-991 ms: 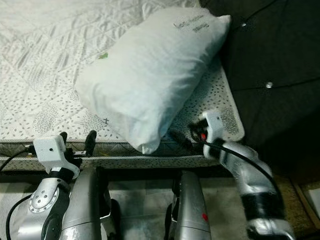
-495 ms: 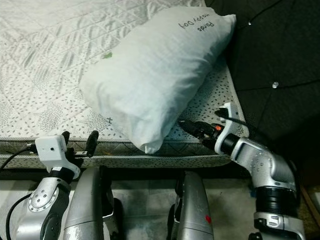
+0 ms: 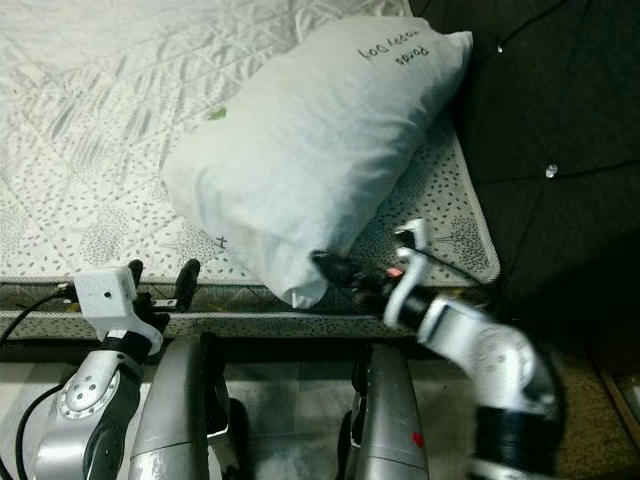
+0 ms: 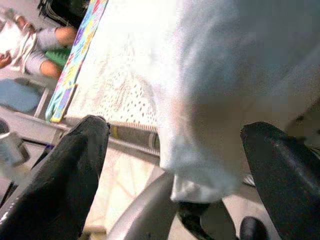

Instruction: Clean up the room

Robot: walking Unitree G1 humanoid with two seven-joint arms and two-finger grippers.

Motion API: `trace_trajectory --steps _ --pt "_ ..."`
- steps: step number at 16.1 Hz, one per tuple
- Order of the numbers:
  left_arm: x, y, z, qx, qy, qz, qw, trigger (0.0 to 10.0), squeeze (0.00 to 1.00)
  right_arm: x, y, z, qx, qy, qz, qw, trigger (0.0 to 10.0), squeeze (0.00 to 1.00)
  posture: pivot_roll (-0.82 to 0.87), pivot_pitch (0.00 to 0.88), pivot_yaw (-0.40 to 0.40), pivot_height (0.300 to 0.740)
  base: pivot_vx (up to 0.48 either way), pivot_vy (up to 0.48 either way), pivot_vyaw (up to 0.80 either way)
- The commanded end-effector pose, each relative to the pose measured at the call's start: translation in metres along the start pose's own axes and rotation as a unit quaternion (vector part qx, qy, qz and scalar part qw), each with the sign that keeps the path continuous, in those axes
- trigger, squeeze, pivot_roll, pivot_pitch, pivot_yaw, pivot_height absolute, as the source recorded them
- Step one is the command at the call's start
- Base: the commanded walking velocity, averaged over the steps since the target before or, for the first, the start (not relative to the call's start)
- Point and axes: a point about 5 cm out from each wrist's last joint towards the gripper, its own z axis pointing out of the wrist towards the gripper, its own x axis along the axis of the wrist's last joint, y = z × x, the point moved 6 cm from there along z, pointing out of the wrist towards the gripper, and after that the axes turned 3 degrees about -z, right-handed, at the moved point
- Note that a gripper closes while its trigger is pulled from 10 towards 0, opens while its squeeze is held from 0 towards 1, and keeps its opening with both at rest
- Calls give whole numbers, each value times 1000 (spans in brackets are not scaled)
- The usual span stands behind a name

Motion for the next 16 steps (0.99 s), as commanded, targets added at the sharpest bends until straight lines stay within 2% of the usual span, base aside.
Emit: trace_trajectory --steps 1,2,3,5,12,16 --pt "-7 1 -1 -5 -14 0 1000 10000 0 -2 -3 4 -21 14 -31 999 10000 0 73 206 -4 522 0 0 0" --pt "-7 2 -1 -5 -13 0 1000 10000 0 -4 1 8 -40 24 -34 998 10000 0 75 205 -4 522 0 0 0" --pt "-7 1 -1 -5 -13 0 1000 10000 0 -2 6 11 -68 45 -55 995 10000 0 75 205 -4 522 0 0 0" --pt "-6 1 -1 -4 -12 0 1000 10000 0 -1 8 21 -100 71 -60 991 10000 0 83 205 -6 522 0 0 0" --pt "-7 0 -2 0 -11 -1 1000 10000 0 -2 4 42 -127 88 -92 984 10000 0 90 206 -13 522 0 0 0" --pt "-5 4 1 -5 -8 -1 1000 10000 0 0 -6 66 -131 103 -128 978 10000 0 94 206 -7 522 0 0 0"
